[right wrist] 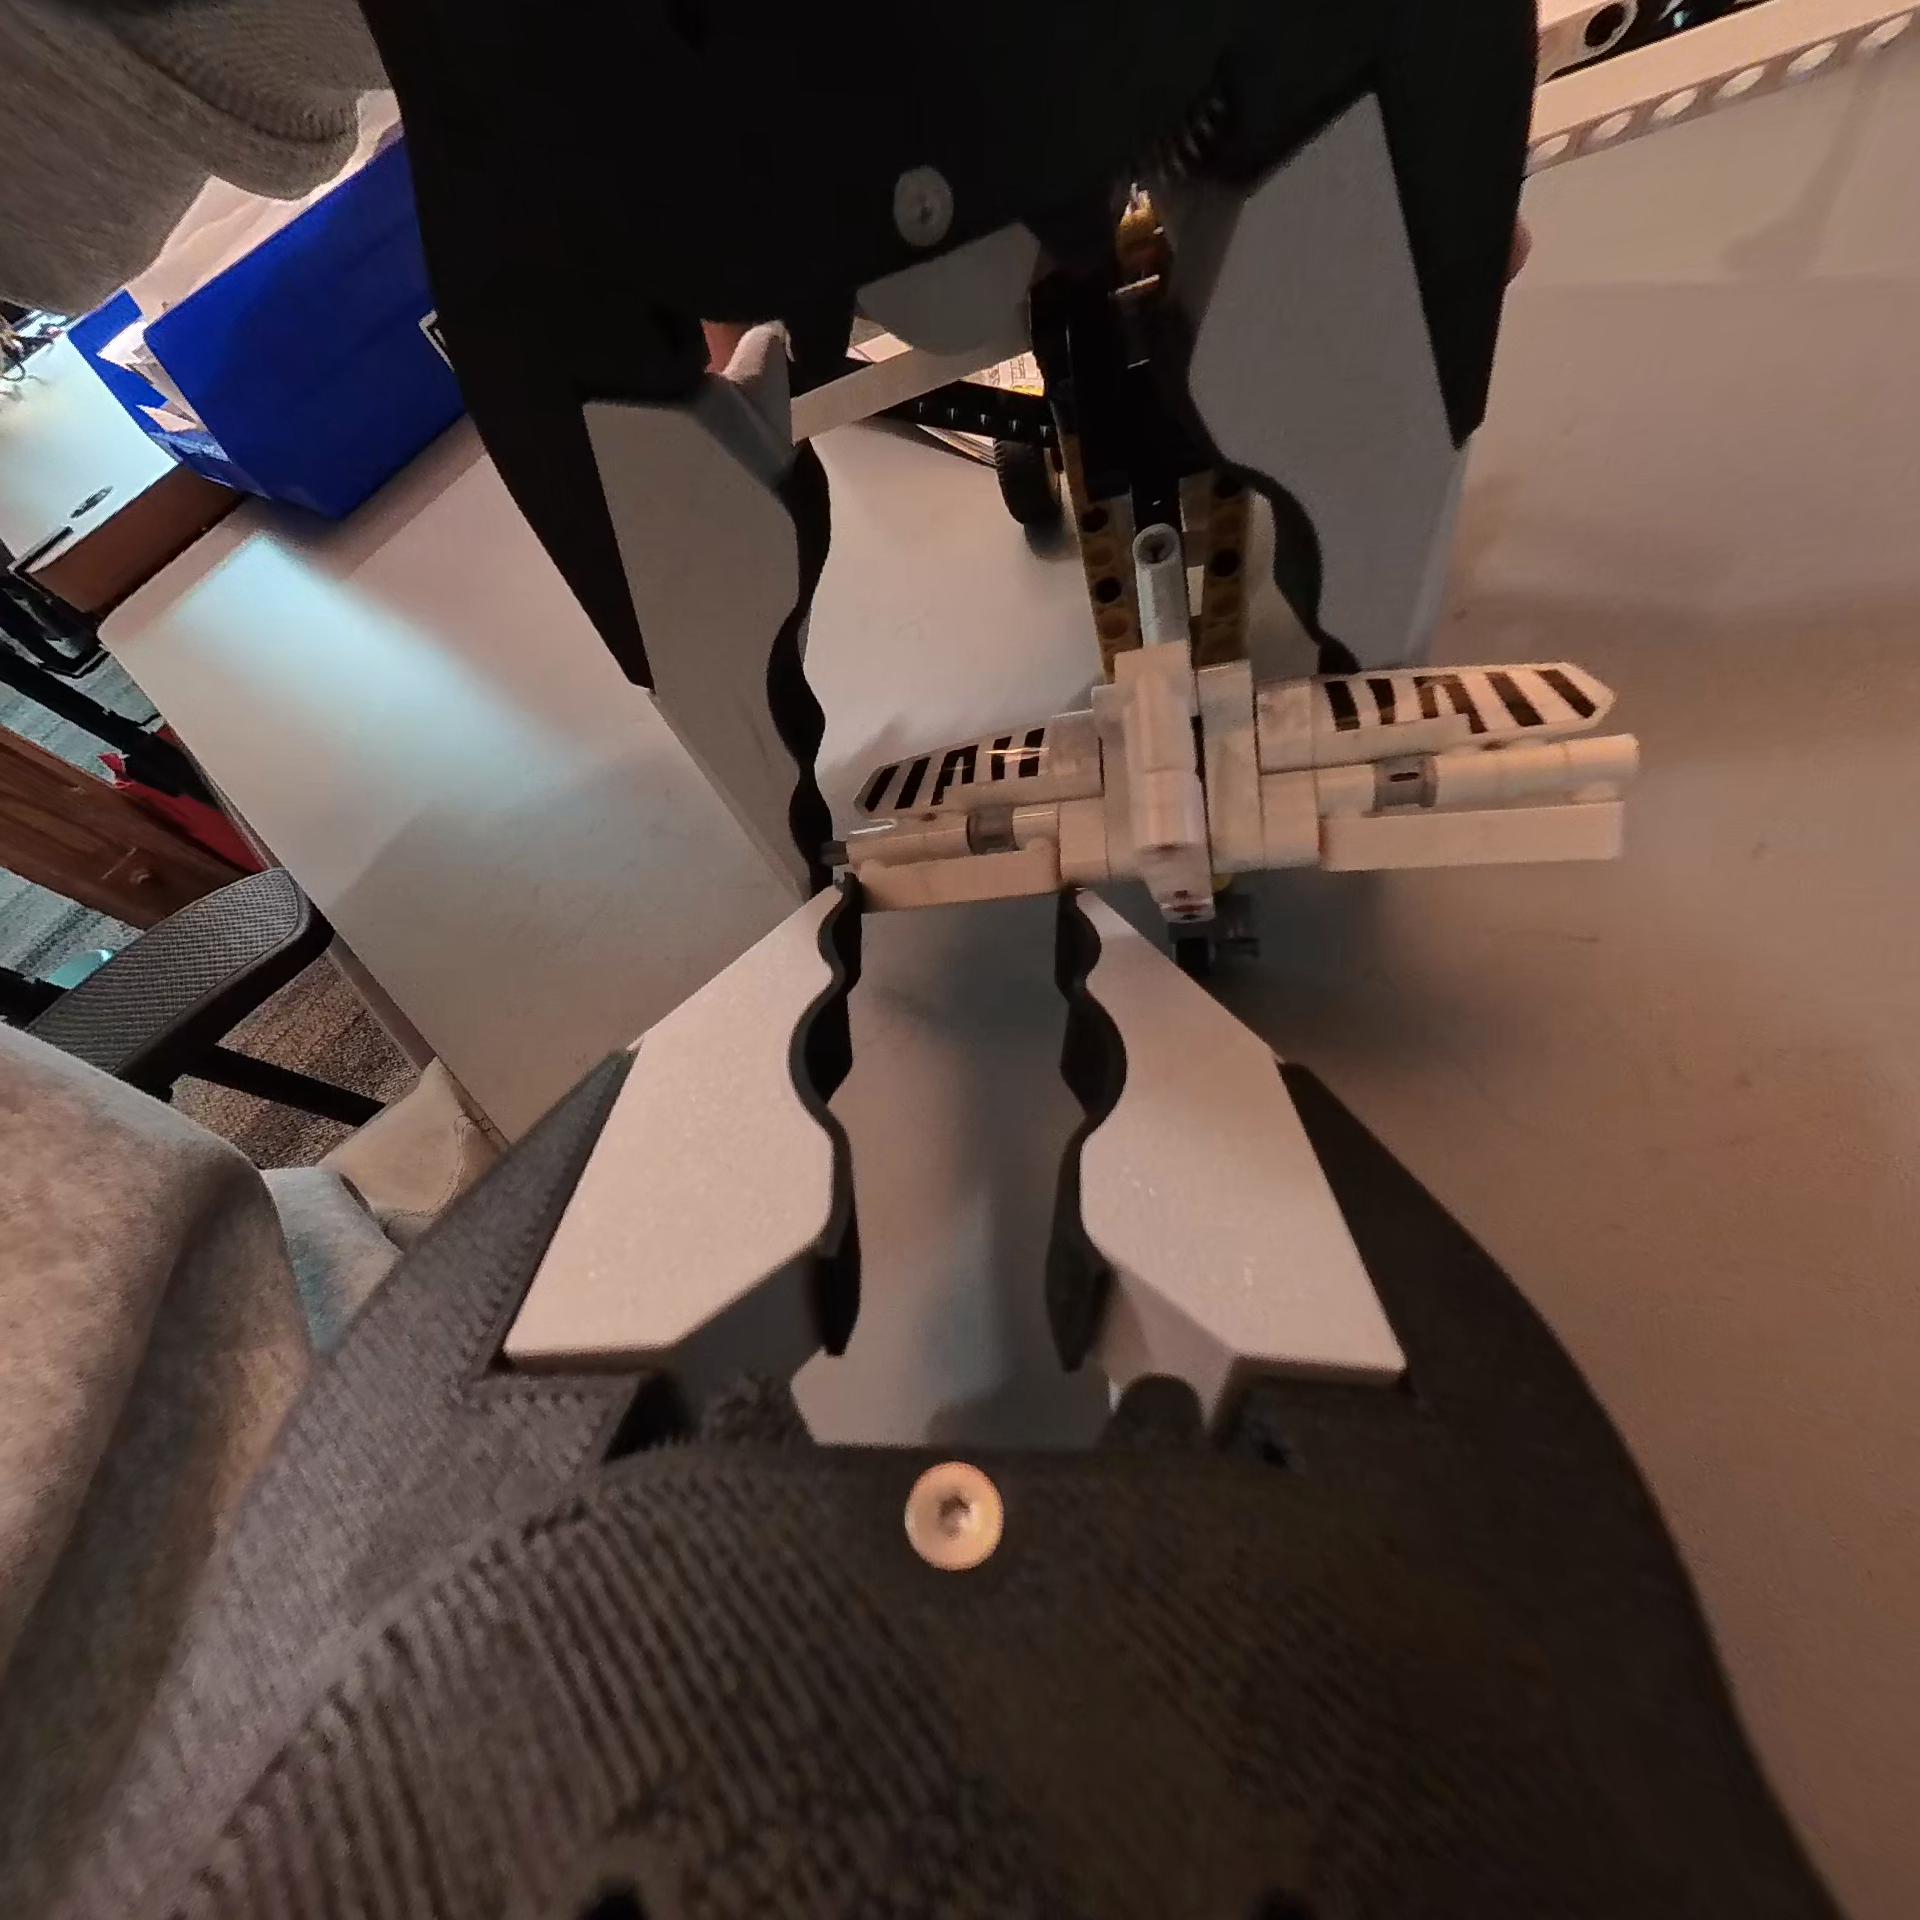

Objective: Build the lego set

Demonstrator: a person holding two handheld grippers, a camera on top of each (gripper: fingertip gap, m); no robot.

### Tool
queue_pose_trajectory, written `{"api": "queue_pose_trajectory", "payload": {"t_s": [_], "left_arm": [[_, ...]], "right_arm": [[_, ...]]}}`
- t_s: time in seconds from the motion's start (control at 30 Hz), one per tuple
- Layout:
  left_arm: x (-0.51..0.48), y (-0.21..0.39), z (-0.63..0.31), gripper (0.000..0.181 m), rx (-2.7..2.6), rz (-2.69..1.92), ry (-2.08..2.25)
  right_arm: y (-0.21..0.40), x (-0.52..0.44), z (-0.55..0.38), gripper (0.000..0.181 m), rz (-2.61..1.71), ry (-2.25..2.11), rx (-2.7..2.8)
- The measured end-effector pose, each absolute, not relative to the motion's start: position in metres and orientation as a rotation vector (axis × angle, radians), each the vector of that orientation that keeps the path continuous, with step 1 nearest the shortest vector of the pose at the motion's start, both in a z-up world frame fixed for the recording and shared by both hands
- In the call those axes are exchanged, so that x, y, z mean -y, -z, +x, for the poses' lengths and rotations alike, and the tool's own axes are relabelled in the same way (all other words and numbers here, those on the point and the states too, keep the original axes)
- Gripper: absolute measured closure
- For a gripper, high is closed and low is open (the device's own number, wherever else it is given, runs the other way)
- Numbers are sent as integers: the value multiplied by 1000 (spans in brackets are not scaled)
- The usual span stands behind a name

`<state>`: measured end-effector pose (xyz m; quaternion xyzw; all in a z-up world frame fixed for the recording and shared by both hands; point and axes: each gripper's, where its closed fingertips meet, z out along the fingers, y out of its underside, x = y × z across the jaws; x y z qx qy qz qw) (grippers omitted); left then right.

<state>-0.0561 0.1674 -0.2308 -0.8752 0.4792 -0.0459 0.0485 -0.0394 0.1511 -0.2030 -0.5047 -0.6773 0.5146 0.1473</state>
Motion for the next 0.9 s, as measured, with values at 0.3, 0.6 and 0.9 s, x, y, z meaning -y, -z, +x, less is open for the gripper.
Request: {"api": "queue_pose_trajectory", "payload": {"t_s": [0.3, 0.6, 0.9], "left_arm": [[-168, 231, -55, 71, -1455, -2674, 156], [-168, 231, -55, 72, -1452, -2681, 168], [-168, 231, -55, 74, -1459, -2682, 168]], "right_arm": [[203, -152, -39, 146, -1445, -1466, 1960], [203, -153, -39, 146, -1442, -1461, 1968], [203, -152, -40, 146, -1442, -1455, 1975]]}}
